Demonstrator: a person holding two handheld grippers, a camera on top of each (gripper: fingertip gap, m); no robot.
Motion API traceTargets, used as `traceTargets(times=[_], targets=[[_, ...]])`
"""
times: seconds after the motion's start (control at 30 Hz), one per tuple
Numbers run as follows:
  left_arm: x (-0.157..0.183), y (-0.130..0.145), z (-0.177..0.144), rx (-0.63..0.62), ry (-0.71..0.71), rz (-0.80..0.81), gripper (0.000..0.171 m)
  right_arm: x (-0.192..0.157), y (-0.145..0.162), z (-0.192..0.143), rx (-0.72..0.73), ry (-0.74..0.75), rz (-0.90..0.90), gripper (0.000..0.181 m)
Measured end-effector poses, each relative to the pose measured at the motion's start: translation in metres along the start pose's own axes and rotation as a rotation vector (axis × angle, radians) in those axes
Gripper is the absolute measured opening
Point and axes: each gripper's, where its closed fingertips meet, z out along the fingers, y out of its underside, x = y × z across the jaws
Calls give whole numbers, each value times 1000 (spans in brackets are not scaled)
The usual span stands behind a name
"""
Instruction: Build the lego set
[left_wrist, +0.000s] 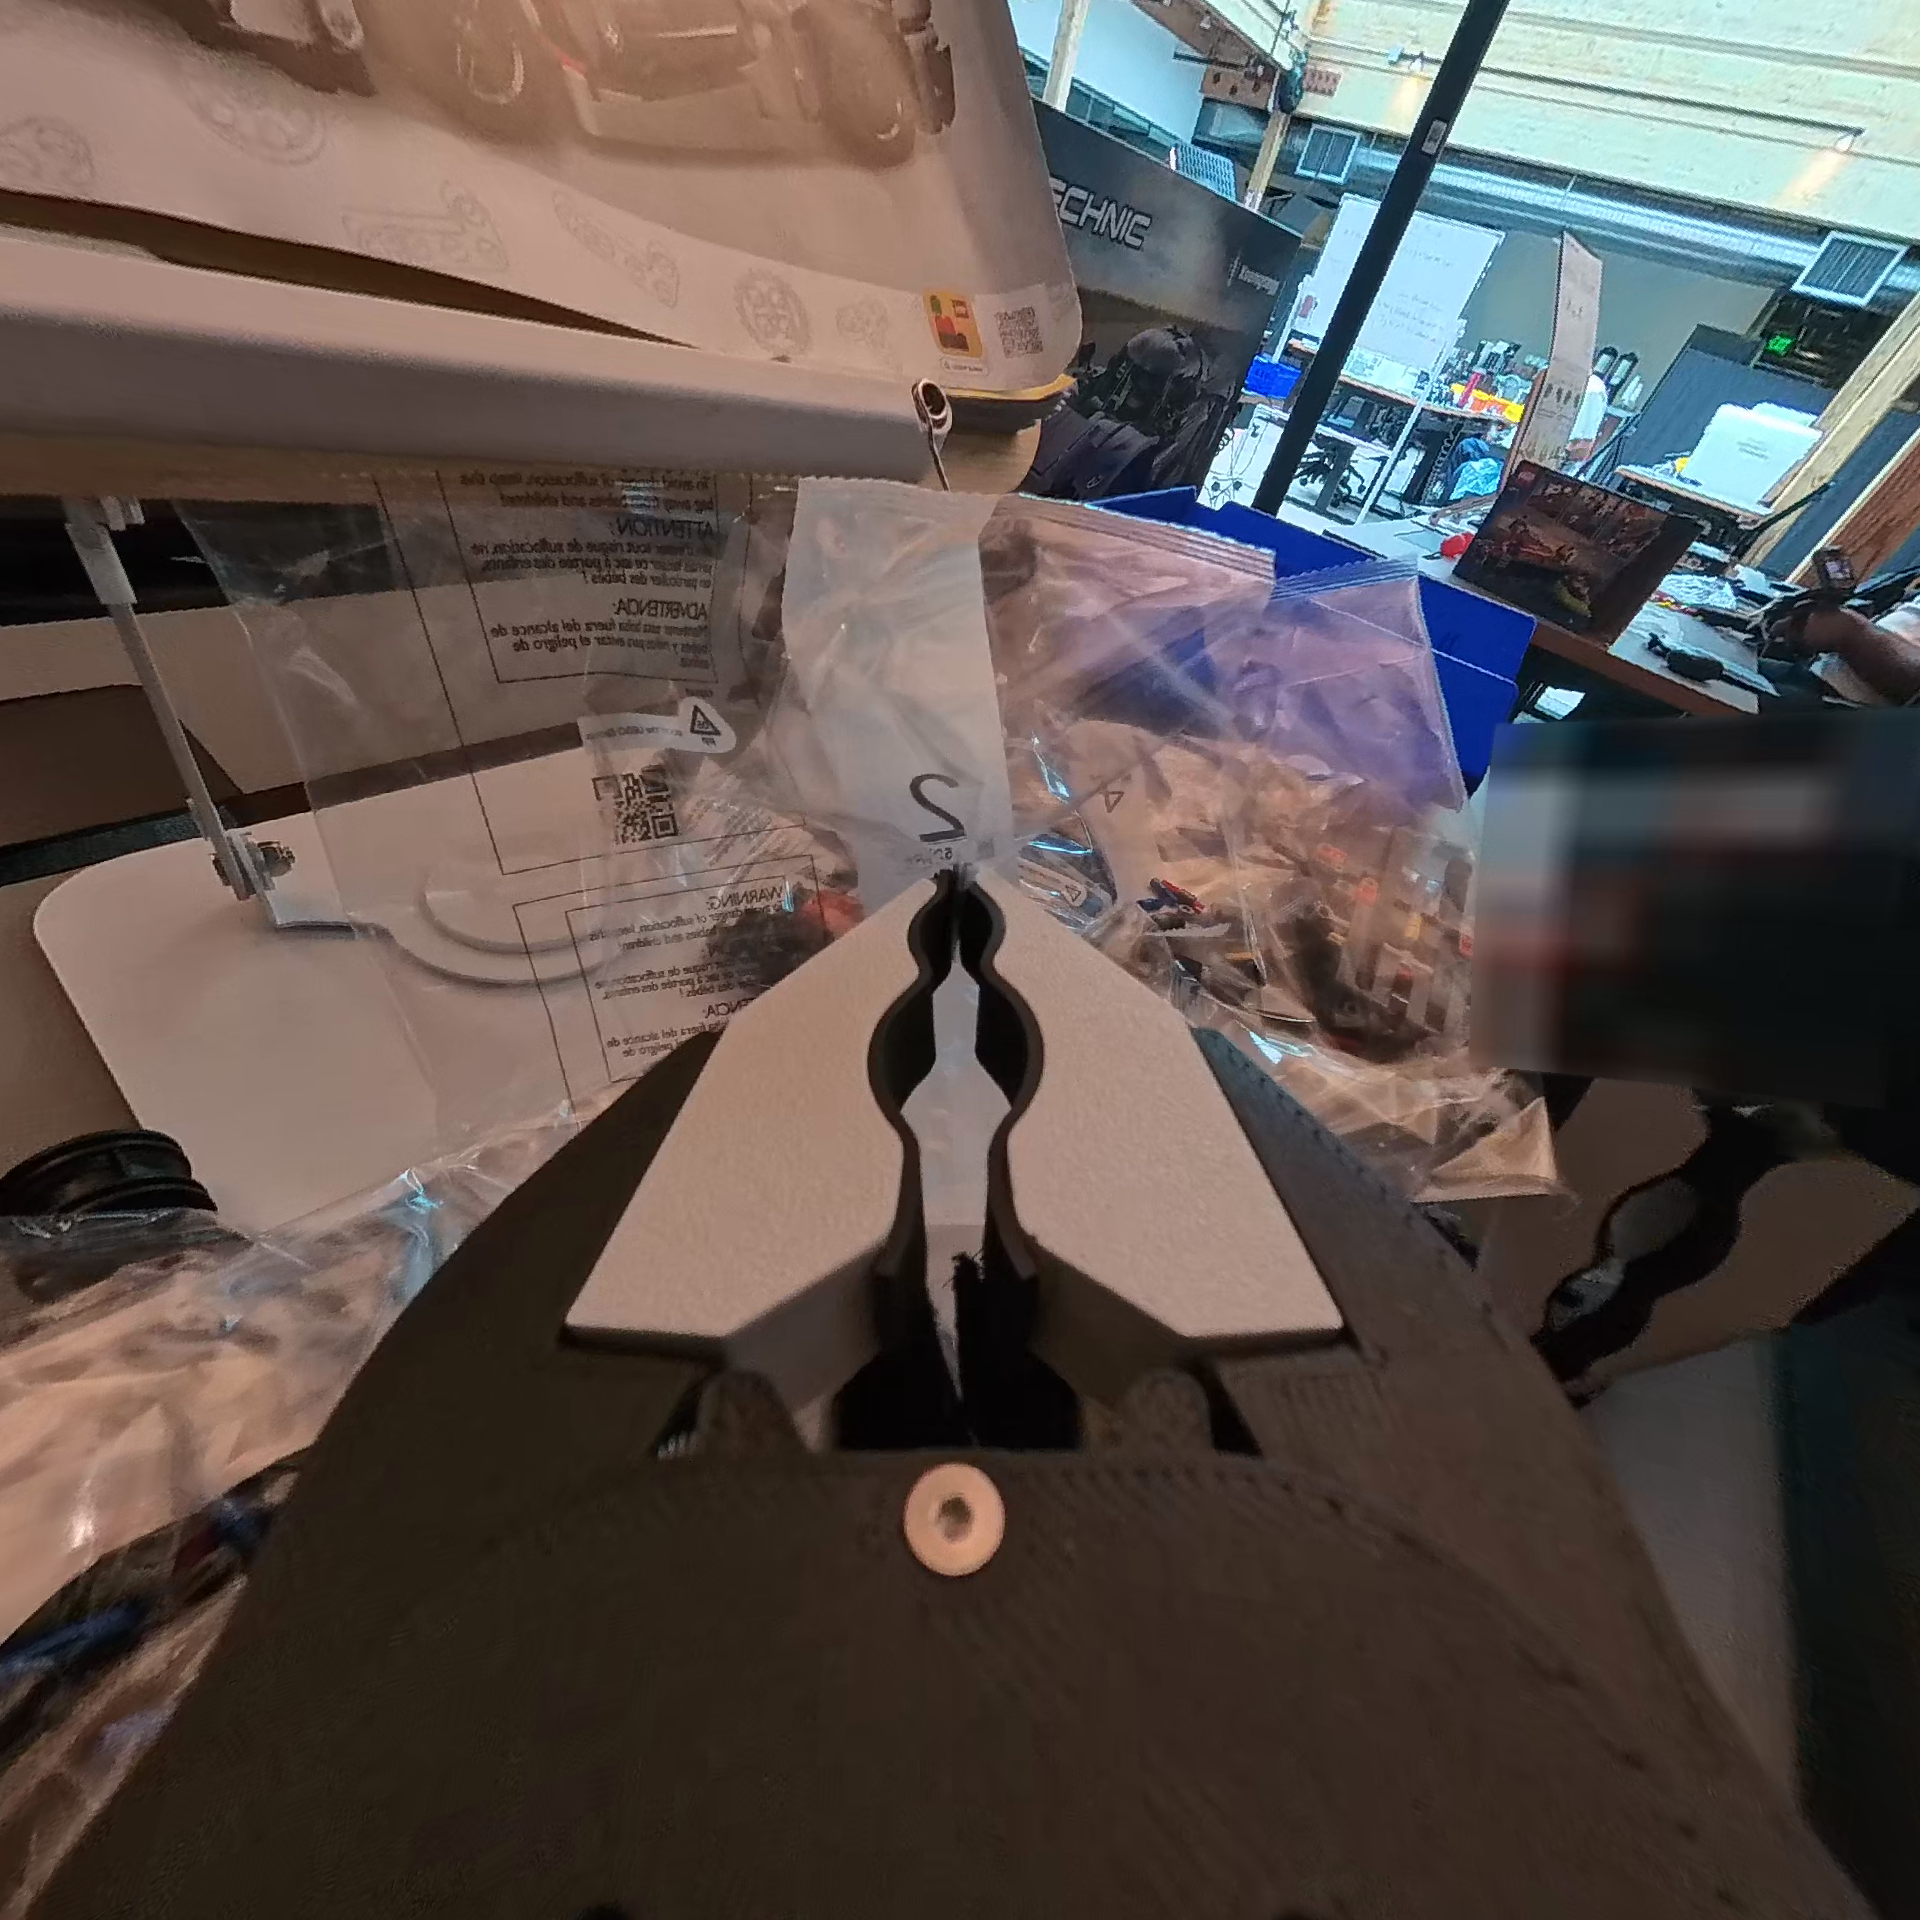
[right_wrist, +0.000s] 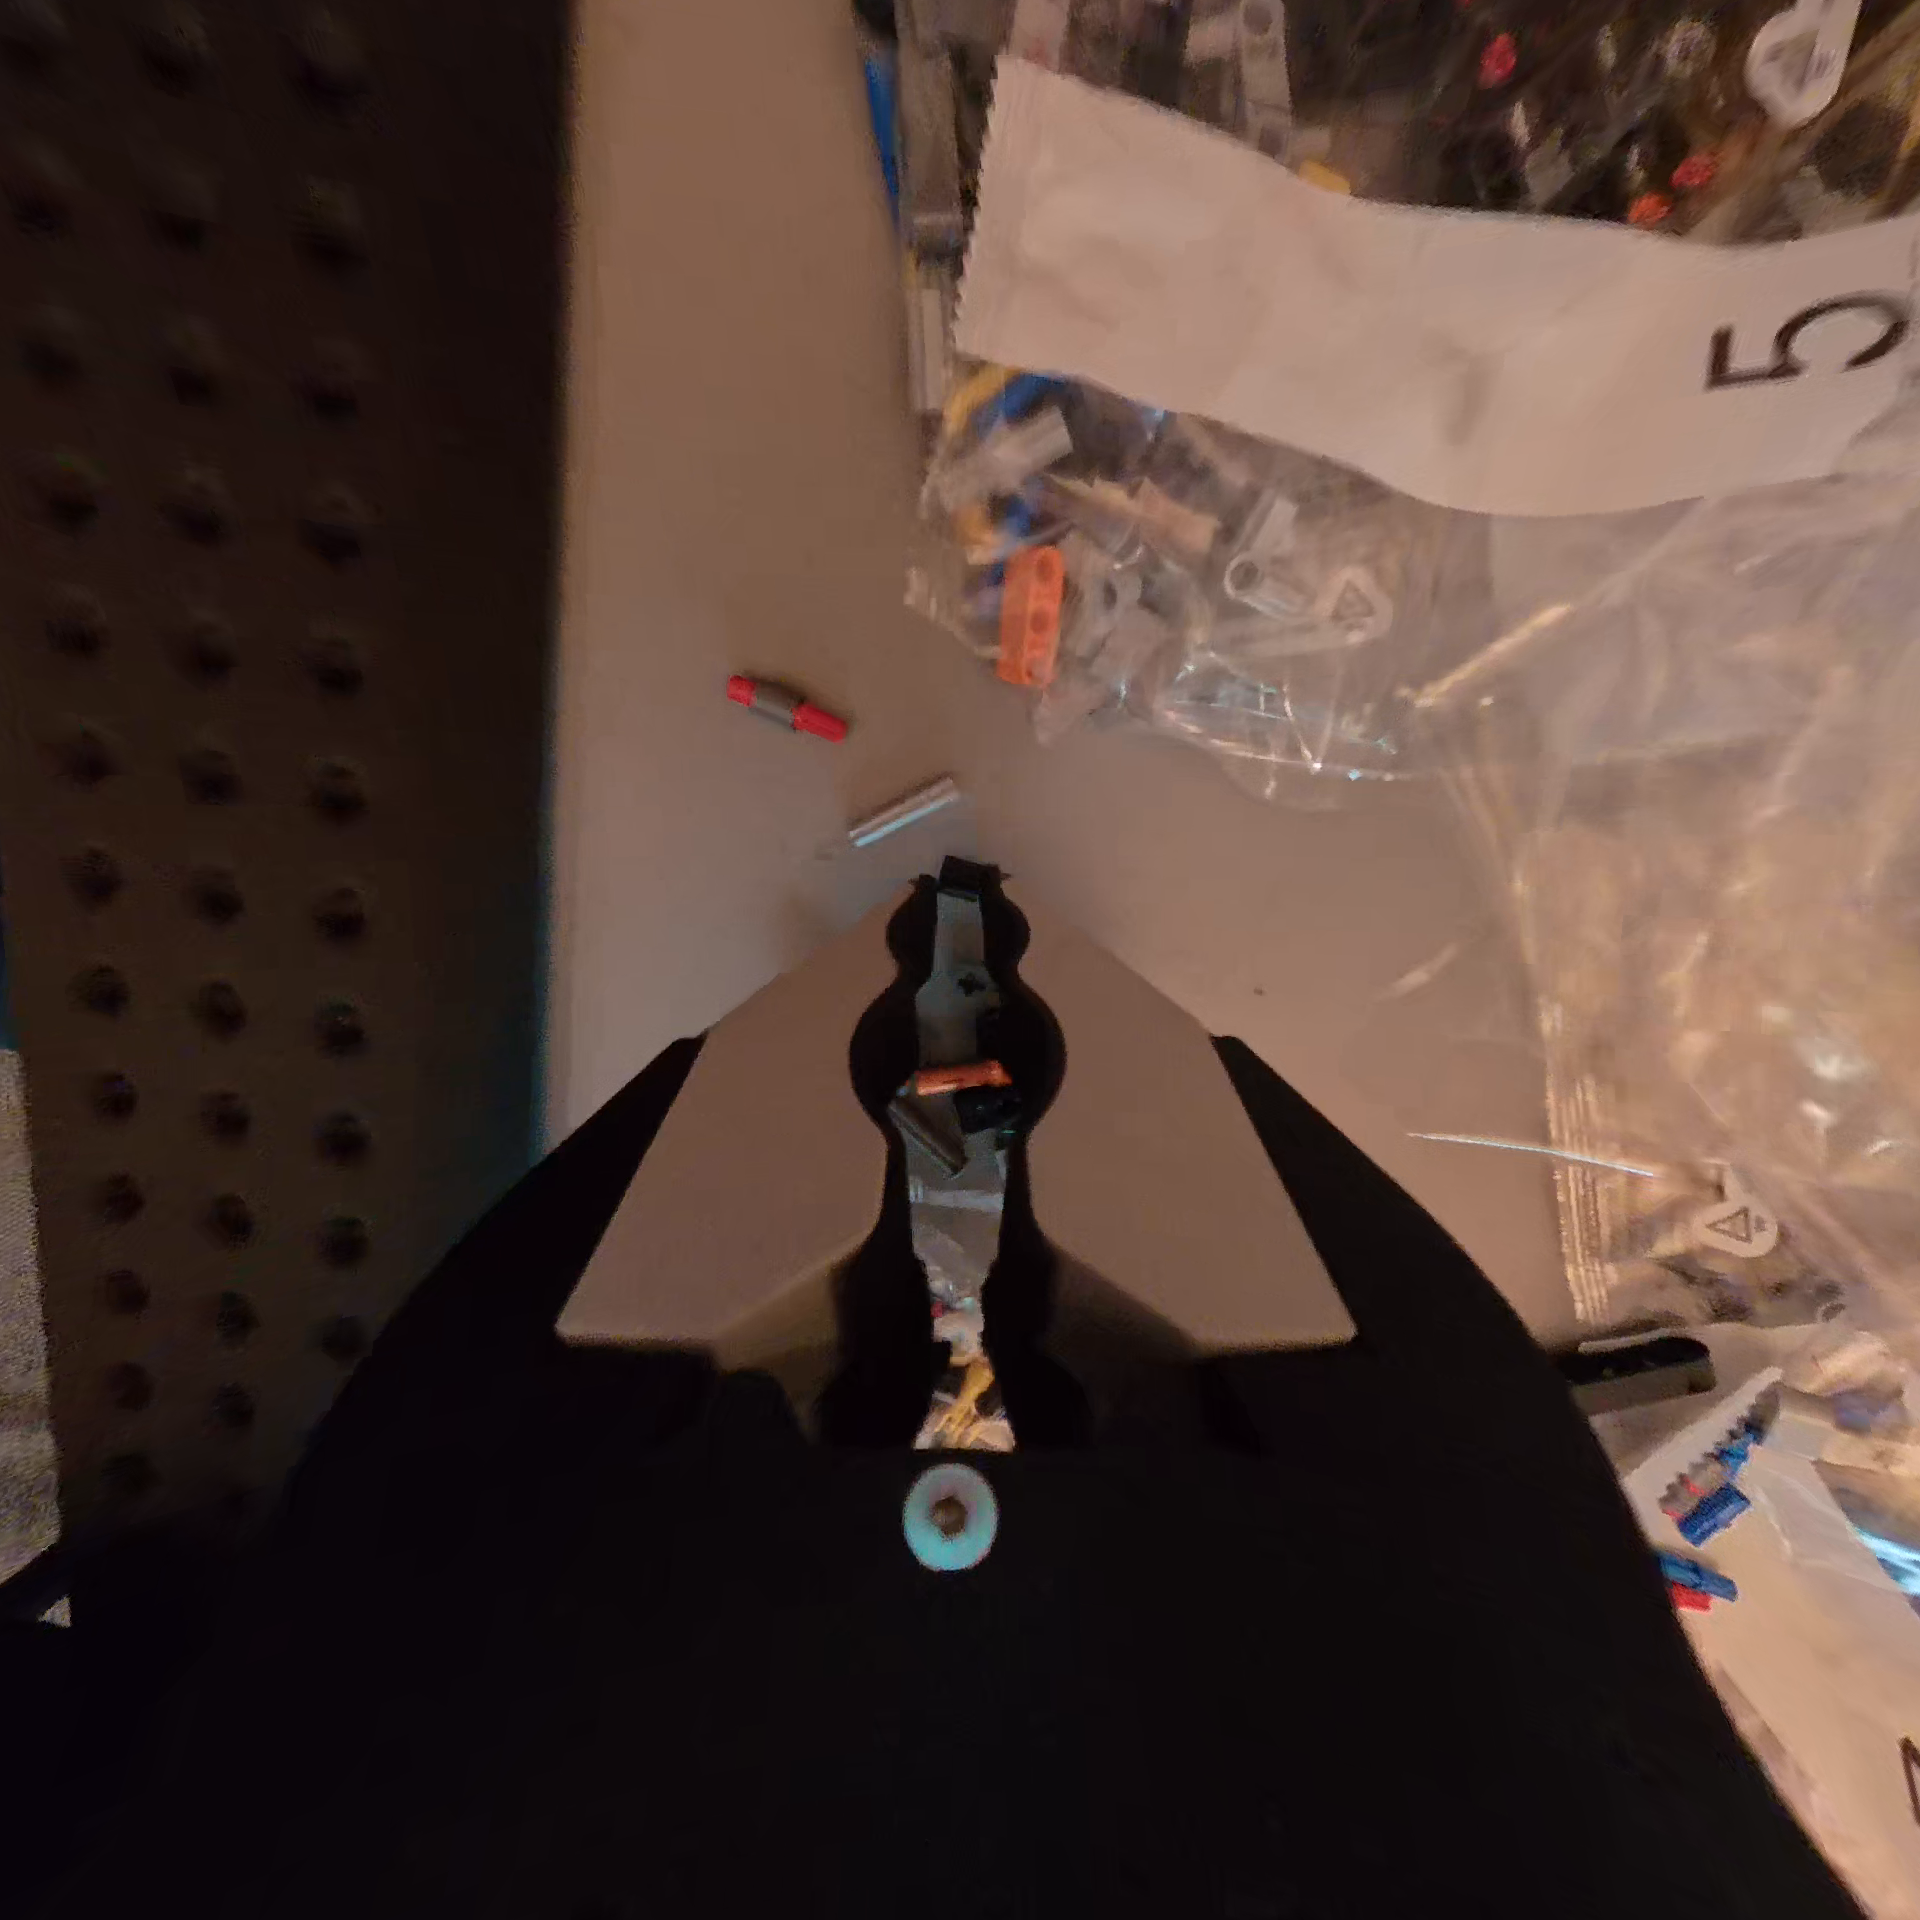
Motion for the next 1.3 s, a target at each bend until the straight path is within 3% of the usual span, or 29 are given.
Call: traceTargets(times=[0.2,0.3,0.43,0.5,0.57,0.67,0.77,0.9,1.03,1.2,1.3], targets=[[1,1,1,-5,0,6,0,17,-54,-66,247,118,-63,6],[1,2,2,-8,0,8,0,39,-78,-93,291,203,-80,5],[1,2,2,-8,1,6,0,91,-95,-110,277,379,-43,6],[2,2,1,-9,1,7,0,122,-87,-108,191,478,14,7],[1,2,1,-7,1,6,0,135,-83,-101,150,499,39,16],[-1,1,-1,-2,-1,0,0,138,-83,-101,173,523,60,14],[-1,0,-1,-1,0,-1,0,127,-78,-114,181,531,45,14],[0,1,0,-4,0,-1,0,76,-74,-117,216,400,-22,9],[0,1,0,-5,-1,1,0,14,-51,-80,150,177,-49,13],[2,3,3,-11,1,10,0,-8,-28,-13,59,79,-27,19],[1,3,2,-9,0,11,0,-17,-24,8,29,33,-51,21]])
